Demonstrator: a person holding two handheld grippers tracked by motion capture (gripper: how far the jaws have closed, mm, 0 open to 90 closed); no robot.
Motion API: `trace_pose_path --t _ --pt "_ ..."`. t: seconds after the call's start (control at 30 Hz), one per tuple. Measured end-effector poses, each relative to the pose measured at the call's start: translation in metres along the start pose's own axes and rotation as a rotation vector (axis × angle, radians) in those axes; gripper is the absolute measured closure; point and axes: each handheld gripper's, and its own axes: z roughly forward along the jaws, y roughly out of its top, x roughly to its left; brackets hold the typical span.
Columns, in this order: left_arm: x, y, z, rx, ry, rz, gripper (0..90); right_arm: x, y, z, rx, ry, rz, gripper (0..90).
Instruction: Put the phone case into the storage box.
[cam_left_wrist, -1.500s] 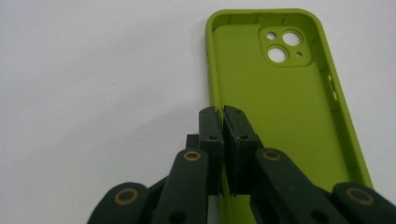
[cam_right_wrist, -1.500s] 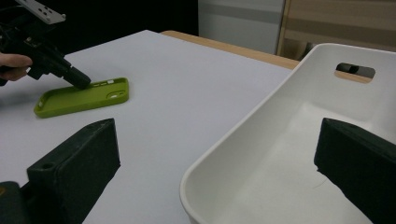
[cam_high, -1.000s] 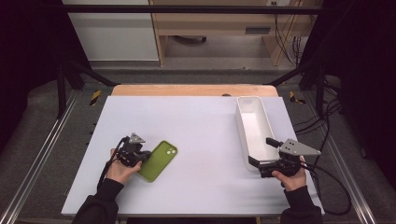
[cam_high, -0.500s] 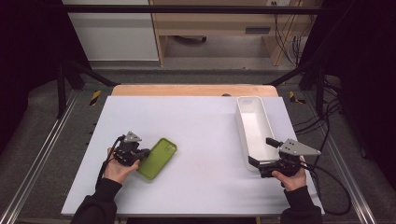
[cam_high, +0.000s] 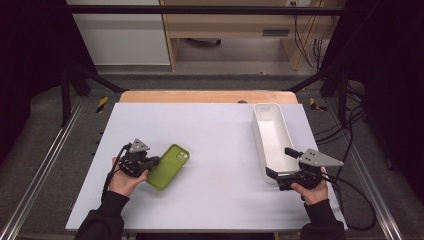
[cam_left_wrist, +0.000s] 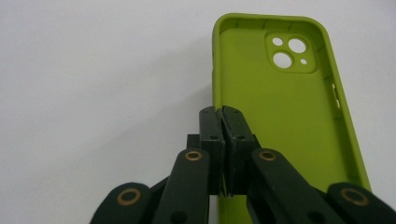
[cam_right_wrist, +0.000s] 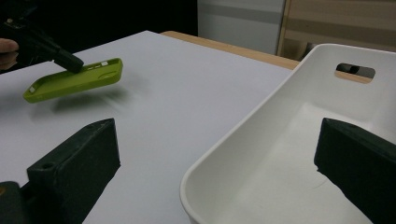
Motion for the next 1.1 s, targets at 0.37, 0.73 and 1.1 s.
trace_pose_path --t 0.37,0.73,1.1 --pt "-0.005 0.006 -0.010 -0.043 0.002 0.015 88.2 0.000 0.000 -0.001 -0.003 -0.001 0.000 0.6" --pt "-0.013 0.012 -0.019 -0.080 -0.001 0.036 88.2 -0.001 0.001 -0.002 -0.006 0.001 0.004 0.6" --pt "-0.025 0.018 -0.022 -0.097 -0.015 0.067 88.2 0.000 0.002 -0.003 -0.013 0.004 0.006 0.6"
